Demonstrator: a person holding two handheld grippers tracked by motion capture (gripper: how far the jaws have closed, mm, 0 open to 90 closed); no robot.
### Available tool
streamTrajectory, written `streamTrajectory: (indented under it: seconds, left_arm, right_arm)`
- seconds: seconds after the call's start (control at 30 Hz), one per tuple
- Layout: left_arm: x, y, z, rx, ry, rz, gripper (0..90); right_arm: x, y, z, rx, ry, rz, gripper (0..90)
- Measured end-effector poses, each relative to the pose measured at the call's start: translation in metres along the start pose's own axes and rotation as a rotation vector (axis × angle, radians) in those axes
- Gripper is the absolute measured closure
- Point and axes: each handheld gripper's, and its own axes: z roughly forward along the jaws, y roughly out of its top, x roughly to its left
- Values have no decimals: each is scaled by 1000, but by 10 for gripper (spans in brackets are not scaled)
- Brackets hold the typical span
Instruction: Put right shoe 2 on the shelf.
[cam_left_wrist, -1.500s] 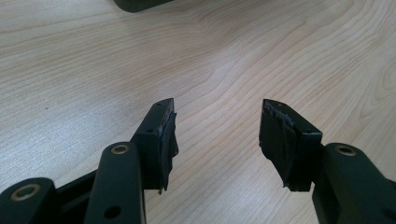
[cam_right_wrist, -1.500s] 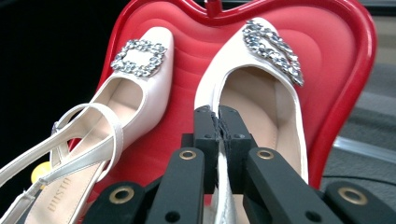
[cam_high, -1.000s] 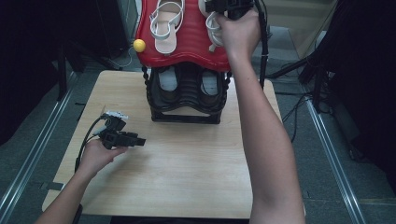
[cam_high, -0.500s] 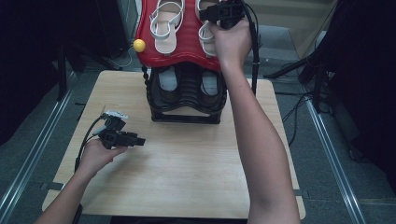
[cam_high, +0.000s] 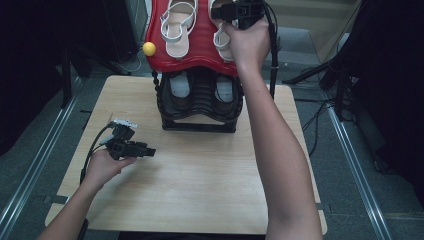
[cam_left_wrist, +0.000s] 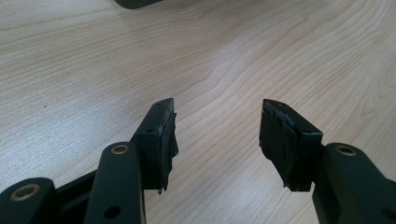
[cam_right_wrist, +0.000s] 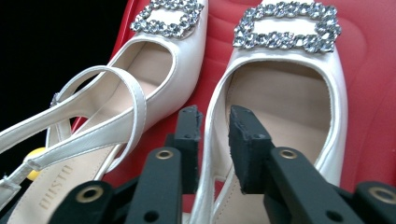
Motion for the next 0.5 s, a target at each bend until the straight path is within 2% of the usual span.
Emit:
streamTrajectory:
  seconds: [0.3, 0.5]
  left_arm:
    - [0, 0, 0, 1, -2, 2, 461]
    - [0, 0, 0, 6, 3, 1, 462]
  right_arm:
    - [-6, 7, -13, -10, -6, -2, 689]
    - [-13, 7, -19, 2, -6, 5, 636]
